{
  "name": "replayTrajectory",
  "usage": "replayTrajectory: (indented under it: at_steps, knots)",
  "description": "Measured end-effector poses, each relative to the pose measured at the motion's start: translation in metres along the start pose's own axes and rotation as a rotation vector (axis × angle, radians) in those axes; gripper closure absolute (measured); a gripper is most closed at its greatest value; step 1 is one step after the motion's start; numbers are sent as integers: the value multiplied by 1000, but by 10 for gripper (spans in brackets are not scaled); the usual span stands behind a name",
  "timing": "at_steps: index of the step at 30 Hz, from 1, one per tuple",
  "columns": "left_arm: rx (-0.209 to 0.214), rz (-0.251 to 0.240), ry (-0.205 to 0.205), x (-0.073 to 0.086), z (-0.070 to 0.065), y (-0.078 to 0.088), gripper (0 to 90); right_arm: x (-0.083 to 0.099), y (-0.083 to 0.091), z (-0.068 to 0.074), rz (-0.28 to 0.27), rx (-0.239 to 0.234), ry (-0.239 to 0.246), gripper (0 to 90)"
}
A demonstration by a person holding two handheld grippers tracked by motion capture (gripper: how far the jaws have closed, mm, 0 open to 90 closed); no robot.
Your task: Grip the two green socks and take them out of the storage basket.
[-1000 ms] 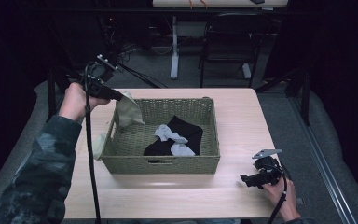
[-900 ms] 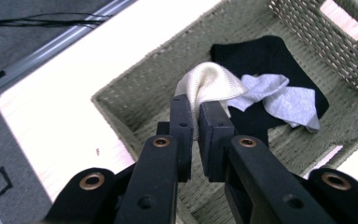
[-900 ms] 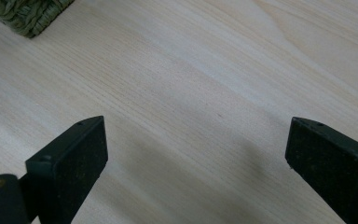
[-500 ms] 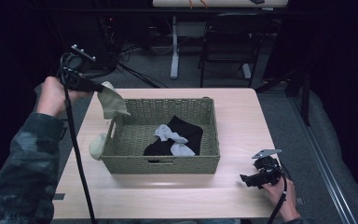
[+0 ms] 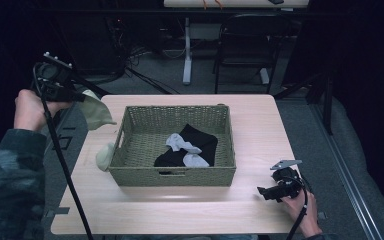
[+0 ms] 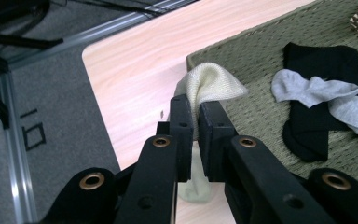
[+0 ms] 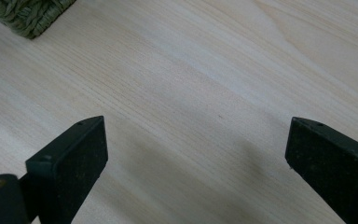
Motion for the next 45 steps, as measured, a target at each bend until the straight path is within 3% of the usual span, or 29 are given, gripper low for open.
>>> replayTrajectory:
  at_steps: [7,12,22,28,30,33,36,39,42,45]
  knots:
    - [4,36,49,26,14,-24,847,0,0,0,-2,-1,-4,49]
    - [10,78,82,51,21,-51,846,0,0,0,-3,-1,-3,50]
    - [64,161,141,96,19,-110,844,0,0,0,-2,-1,-3,50]
    - [88,203,157,120,10,-140,834,0,-1,0,1,-7,-7,50]
    - [92,220,165,129,8,-148,778,0,-1,1,-2,-9,-4,50]
    - [98,231,207,141,7,-154,587,0,0,1,-3,-10,-3,50]
    - [60,207,240,149,7,-149,389,0,0,1,-4,-13,-6,50]
    - [40,172,240,154,7,-139,257,0,0,0,-2,-8,-1,50]
    - [39,139,239,159,3,-128,155,0,0,2,-5,-8,-2,49]
    - [20,115,224,168,-3,-120,118,0,0,2,-4,-11,-2,49]
Point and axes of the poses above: each handheld gripper's, and its own axes: y roughly backward along the jaws, x roughly out of its underside, z roughly to its left, the point moved 9 cm from there along -y, roughly forward along the jaws, and after that the axes turned 1 degree about -x, right-handed, at the moved point
